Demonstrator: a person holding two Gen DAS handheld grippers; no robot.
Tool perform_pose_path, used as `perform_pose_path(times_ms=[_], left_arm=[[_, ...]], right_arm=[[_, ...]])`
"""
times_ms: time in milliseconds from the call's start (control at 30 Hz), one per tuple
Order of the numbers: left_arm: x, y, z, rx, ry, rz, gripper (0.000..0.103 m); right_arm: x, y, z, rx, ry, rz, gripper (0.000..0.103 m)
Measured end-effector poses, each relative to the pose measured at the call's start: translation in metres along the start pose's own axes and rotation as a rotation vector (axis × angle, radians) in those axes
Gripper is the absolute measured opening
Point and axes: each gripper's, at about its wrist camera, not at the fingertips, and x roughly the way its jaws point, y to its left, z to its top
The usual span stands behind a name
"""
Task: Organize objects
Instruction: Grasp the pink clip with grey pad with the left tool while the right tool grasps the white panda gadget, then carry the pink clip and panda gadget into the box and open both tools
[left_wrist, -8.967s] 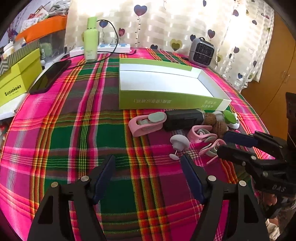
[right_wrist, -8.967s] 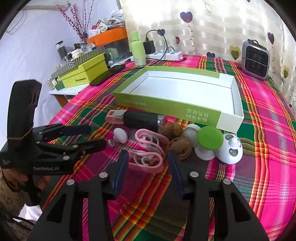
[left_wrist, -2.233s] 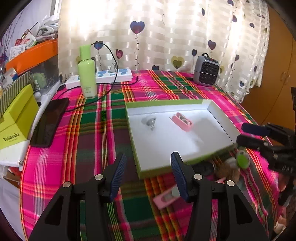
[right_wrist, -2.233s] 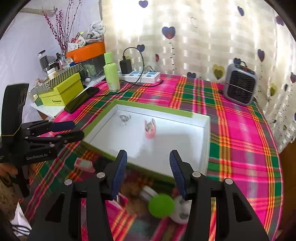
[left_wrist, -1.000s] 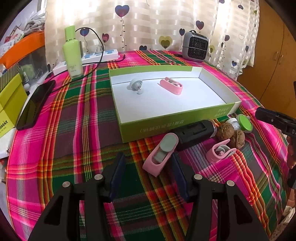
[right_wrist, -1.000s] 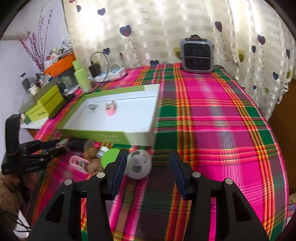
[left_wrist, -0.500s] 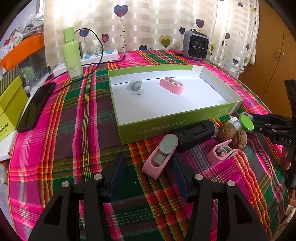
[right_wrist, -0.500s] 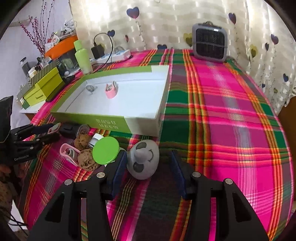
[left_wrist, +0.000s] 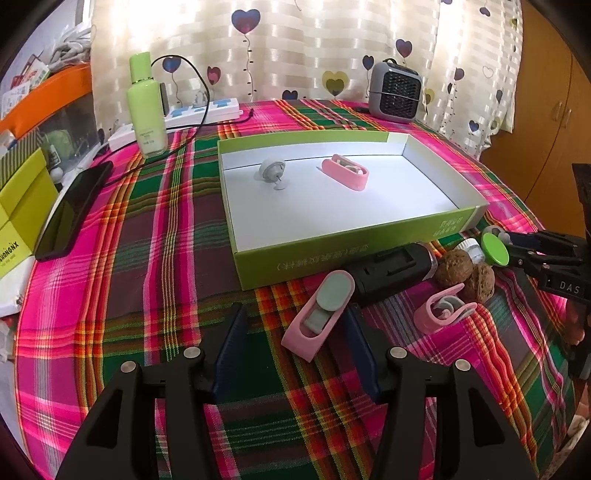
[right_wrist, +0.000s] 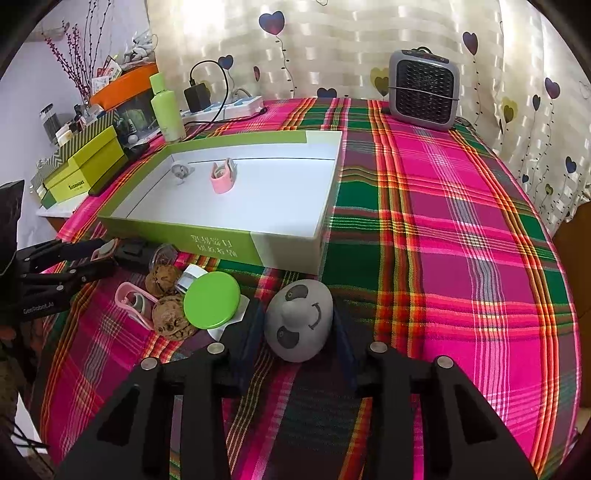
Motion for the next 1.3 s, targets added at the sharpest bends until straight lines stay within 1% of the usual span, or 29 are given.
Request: perform_pose_path(times_ms=[33, 67, 100, 133, 167, 200, 233, 300, 433, 567, 967, 1167, 1300], left_arm=[[0.0, 0.0, 0.0, 0.0, 0.0, 0.002, 0.051], [0.0, 0.0, 0.0, 0.0, 0.0, 0.002, 0.051], [0.0, 0.0, 0.0, 0.001, -0.001, 0.003, 0.048], [0.0, 0.0, 0.0, 0.002, -0.001, 0.004, 0.043], [-0.001, 0.0, 0.0, 0.003, -0.001, 0.005, 0.04], [-0.001, 0.0, 0.0, 0.005, -0.002, 0.004, 0.034], [-0.002, -0.001, 0.0, 0.008, -0.003, 0.002, 0.031], [-0.002, -0.001, 0.0, 0.008, -0.003, 0.005, 0.029], [-0.004, 0.001, -0.001, -0.004, -0.005, -0.001, 0.016], [-0.005, 0.001, -0.003, -0.018, -0.006, -0.003, 0.016], [-0.012, -0.007, -0.006, -0.012, -0.015, -0.008, 0.016], [-0.022, -0.011, -0.001, -0.01, -0.035, -0.01, 0.016], [-0.028, -0.012, 0.005, -0.019, -0.047, -0.025, 0.016]], right_arm=[[0.0, 0.001, 0.0, -0.002, 0.0, 0.001, 0.032], [-0.001, 0.001, 0.0, -0.004, -0.002, -0.002, 0.032], [-0.001, 0.001, -0.001, -0.004, -0.002, -0.002, 0.032], [-0.001, 0.001, -0.001, -0.004, -0.002, 0.001, 0.032], [-0.002, 0.001, -0.001, -0.004, -0.002, 0.001, 0.032], [-0.002, 0.002, -0.001, -0.004, -0.004, 0.001, 0.032], [-0.003, 0.001, -0.002, -0.002, -0.006, 0.003, 0.032], [-0.003, 0.002, -0.002, 0.002, -0.009, 0.007, 0.032], [-0.005, 0.002, -0.003, 0.004, -0.013, 0.011, 0.032], [-0.007, 0.003, -0.003, 0.009, -0.024, 0.018, 0.032], [-0.017, 0.003, -0.002, 0.023, -0.054, 0.034, 0.032], [-0.027, 0.003, 0.0, 0.025, -0.077, 0.046, 0.032], [-0.036, 0.006, 0.006, 0.014, -0.1, 0.057, 0.032]])
